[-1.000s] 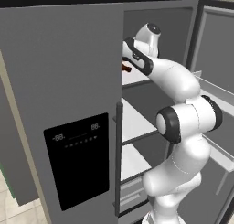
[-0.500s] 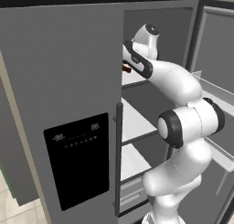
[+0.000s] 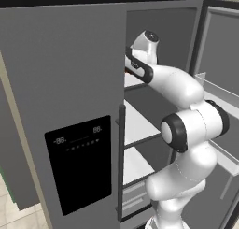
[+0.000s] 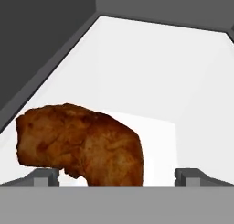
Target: Gather the mushroom and lemon from the fridge and place them on a tray on the dining counter. Then gather the chicken drumstick and fish from the fridge and place them on the other tray.
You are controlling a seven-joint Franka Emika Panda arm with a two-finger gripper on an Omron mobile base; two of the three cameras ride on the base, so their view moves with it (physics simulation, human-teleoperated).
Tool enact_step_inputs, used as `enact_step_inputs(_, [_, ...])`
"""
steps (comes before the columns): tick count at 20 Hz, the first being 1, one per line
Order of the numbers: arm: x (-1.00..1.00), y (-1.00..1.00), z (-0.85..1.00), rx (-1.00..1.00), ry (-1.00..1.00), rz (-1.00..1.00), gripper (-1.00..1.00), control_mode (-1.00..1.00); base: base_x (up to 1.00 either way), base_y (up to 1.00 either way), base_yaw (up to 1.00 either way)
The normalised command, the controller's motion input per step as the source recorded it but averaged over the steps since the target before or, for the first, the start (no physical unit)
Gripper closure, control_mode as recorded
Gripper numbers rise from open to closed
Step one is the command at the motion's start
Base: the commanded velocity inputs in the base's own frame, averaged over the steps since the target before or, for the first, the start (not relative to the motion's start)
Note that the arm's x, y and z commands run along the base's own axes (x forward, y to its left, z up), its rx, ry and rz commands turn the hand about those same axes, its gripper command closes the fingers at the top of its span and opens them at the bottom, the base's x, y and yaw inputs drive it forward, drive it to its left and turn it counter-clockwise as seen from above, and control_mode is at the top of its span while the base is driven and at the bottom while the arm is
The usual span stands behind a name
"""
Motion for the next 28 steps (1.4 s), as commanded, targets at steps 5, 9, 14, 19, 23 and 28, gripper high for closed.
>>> enact_step_inputs(5, [0.08, 0.07, -0.19, 0.00, 0.00, 0.04, -1.00, -1.00, 0.00, 0.00, 0.00])
enact_step_inputs(9, [0.02, 0.08, -0.32, -0.02, 0.00, 0.03, 1.00, -1.00, 0.00, 0.00, 0.00])
enact_step_inputs(14, [-0.34, 0.00, -0.16, -0.01, -0.02, -0.01, 1.00, -1.00, 0.00, 0.00, 0.00])
enact_step_inputs(19, [-0.94, -0.21, 0.09, 0.00, -0.17, -0.03, 1.00, -1.00, 0.00, 0.00, 0.00])
enact_step_inputs(23, [-1.00, -0.19, 0.20, 0.00, -0.20, -0.01, 1.00, -1.00, 0.00, 0.00, 0.00])
enact_step_inputs(28, [-1.00, -0.20, 0.35, 0.00, -0.13, -0.01, 1.00, -1.00, 0.00, 0.00, 0.00])
